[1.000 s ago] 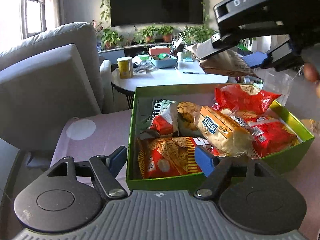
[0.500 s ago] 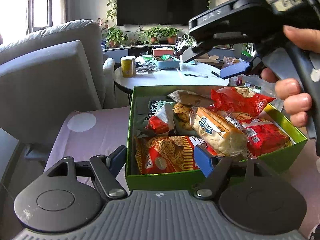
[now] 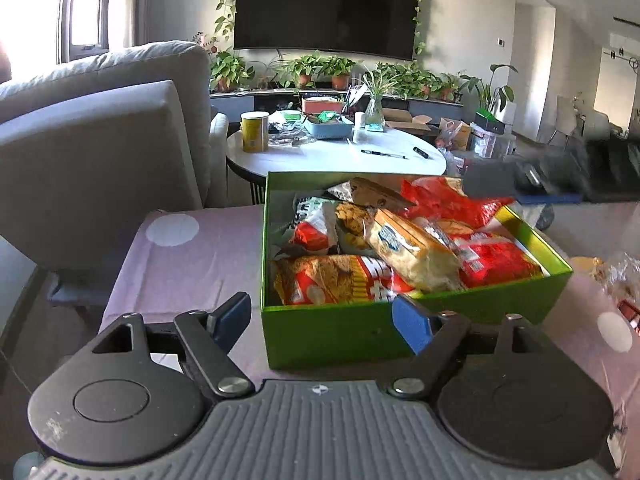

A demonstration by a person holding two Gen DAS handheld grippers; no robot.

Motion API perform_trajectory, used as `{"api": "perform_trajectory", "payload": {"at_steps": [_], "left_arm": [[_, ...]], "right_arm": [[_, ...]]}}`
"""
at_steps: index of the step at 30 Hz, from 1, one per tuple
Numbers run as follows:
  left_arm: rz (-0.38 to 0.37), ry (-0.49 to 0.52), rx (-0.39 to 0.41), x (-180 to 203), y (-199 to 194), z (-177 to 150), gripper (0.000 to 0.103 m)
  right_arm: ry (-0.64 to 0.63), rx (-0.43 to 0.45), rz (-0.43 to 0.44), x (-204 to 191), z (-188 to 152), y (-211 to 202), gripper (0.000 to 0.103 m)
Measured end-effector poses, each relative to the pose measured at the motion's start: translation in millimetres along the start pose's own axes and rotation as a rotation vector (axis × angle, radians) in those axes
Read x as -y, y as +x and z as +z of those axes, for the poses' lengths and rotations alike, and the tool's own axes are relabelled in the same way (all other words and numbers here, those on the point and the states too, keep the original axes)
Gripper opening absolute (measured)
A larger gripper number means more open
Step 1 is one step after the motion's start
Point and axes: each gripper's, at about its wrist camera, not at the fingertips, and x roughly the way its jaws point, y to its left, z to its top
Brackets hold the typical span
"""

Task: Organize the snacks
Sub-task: 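Withdraw both tools from the box back toward the loose snacks, then grasp the red-lettered rice cracker bag with the right tool while the left tool grasps a yellow wafer pack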

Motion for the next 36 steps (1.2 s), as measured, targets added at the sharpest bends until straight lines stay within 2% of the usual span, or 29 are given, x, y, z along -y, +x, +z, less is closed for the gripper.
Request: {"api": "perform_trajectory", "payload": {"at_steps": [7, 15, 23, 28, 30, 32, 34, 36], "left_arm": [[0.000, 0.000, -0.014, 11.0, -23.4, -7.2, 0.077], [-0.007, 0.007, -0.023, 20.2, -47.4, -21.4, 0.080], [0.000, -0.046, -0.085, 10.3, -53.6, -46.1, 0.082], [-0.011, -0.075, -0.117, 3.9, -53.7, -56.2, 0.082], [-0.010, -0.077, -0.118, 2.9, -53.7, -56.7, 0.082], [-0.016, -0.074, -0.120, 3.3, -54.5, -57.3, 0.082], [-0.028, -0.058, -0.124, 5.3, -57.2, -57.6, 0.083], [-0.064, -0.015, -0.141, 8.2, -59.4, -58.9, 0.085]], "right_arm": [[-0.069, -0.032, 0.011, -1.0, -32.4, -29.2, 0.079], [-0.158, -0.084, 0.065, -4.7, -71.3, -58.9, 0.080], [-0.282, -0.308, 0.185, -12.3, -123.8, -57.0, 0.080], [-0.396, -0.382, 0.226, -25.3, -145.5, -49.9, 0.080], [-0.437, -0.398, 0.218, -28.1, -149.9, -46.8, 0.080], [-0.461, -0.399, 0.169, -30.7, -154.0, -40.2, 0.080], [-0.421, -0.389, 0.125, -25.4, -151.7, -35.8, 0.080], [-0.368, -0.371, 0.044, -18.2, -145.8, -29.8, 0.080]]}}
